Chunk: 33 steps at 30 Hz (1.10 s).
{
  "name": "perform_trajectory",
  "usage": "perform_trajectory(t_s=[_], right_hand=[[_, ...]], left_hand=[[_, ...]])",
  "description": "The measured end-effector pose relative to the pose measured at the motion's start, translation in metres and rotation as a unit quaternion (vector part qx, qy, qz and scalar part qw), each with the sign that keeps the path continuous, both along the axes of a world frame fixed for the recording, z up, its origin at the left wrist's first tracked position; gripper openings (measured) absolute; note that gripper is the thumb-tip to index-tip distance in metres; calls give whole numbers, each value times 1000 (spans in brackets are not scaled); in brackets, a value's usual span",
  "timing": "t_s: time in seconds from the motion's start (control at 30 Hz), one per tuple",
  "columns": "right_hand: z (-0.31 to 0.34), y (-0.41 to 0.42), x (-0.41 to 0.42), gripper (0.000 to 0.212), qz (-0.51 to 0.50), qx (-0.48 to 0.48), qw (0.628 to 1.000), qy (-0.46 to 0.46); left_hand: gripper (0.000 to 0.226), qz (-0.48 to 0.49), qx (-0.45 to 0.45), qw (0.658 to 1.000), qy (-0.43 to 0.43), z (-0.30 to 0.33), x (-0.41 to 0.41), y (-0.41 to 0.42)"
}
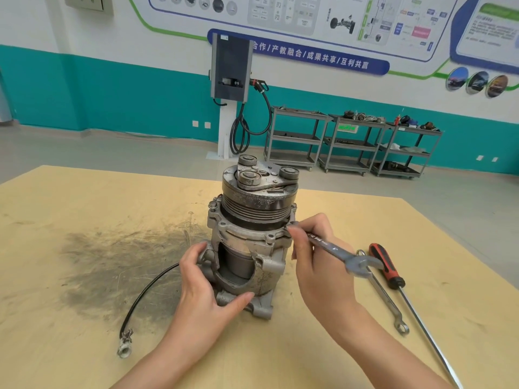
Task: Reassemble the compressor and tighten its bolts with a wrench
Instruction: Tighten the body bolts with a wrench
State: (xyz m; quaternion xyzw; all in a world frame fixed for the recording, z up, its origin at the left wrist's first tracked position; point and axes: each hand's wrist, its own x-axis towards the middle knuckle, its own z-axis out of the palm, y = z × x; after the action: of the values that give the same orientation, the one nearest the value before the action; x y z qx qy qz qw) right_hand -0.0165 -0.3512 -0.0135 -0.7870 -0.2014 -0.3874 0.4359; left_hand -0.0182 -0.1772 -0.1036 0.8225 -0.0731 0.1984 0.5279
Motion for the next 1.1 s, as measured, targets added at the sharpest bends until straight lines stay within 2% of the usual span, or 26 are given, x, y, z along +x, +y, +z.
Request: perform_trajectory(t_s=[0.07,0.17,0.27,0.33,0.43,0.57,0.77,0.9,1.0,1.1], right_hand=[[6,1,-1,22,-19,-10,999,-24],[18,-4,1,35,46,121,992,-11],[27,-16,12,46,100,260,954,111],[30,-23,23,48,138,303,922,198],[30,-27,37,48,198,327,883,272],[30,-29,48,47,247,334,852,319],[30,-29,55,48,304,363,781,407],[26,-26,50,45,296,367,796,380],[12,-17,39,39,269,429,803,313],[-2,-6,23,35,215,431,851,209]], left_hand=[[108,-1,-3,1000,-4,-1,0,1],[107,-10,0,1000,-11,-1,0,1],[107,-12,7,1000,-12,-1,0,1],[107,-8,7,1000,-10,-2,0,1],[107,-9,7,1000,-6,-2,0,1],[107,-11,8,1000,-5,-2,0,1],[107,-4,3,1000,-4,-2,1,1],[107,-5,3,1000,-9,0,0,1],[106,-9,3,1000,-5,2,-1,1],[107,-8,1,1000,-2,2,-2,1]])
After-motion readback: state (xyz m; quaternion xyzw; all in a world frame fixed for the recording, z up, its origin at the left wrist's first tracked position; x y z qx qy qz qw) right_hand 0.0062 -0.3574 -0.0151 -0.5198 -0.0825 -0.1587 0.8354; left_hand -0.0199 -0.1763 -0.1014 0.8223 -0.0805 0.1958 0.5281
